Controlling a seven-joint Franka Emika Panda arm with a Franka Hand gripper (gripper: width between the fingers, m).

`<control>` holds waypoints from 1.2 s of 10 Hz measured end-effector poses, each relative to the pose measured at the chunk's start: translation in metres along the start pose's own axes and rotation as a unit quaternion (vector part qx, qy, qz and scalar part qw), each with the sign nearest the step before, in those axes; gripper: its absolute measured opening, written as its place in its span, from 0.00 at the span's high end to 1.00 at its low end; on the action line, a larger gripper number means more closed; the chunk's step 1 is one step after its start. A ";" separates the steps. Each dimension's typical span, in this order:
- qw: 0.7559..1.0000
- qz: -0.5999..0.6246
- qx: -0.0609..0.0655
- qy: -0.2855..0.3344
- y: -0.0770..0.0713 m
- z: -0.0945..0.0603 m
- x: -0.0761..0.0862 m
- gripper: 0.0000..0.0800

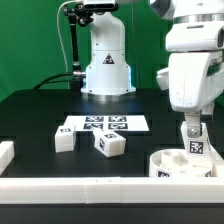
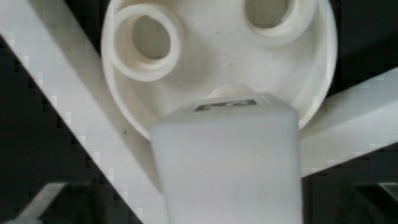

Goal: Assemble stool

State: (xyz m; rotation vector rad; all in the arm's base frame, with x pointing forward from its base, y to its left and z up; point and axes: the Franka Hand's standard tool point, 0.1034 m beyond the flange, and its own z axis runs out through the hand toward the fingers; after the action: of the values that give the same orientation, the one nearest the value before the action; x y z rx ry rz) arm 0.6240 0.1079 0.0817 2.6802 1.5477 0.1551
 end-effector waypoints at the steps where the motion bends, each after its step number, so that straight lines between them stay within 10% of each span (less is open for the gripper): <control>1: 1.000 0.001 0.001 -0.002 0.000 0.002 -0.002 0.19; 5: 1.000 0.011 0.001 -0.002 0.001 0.003 -0.004 0.31; 6: 1.000 0.017 0.001 -0.002 0.001 0.002 -0.004 0.54; 12: 0.982 0.188 0.001 -0.001 0.001 0.002 -0.004 0.58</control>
Offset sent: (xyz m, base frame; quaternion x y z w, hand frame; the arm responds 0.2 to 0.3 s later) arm -0.0034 0.0013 -0.0007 0.0013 0.0055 0.0202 0.9998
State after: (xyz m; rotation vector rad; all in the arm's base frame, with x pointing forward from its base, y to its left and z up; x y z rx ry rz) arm 0.6235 0.1041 0.0794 2.9423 1.0227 0.1611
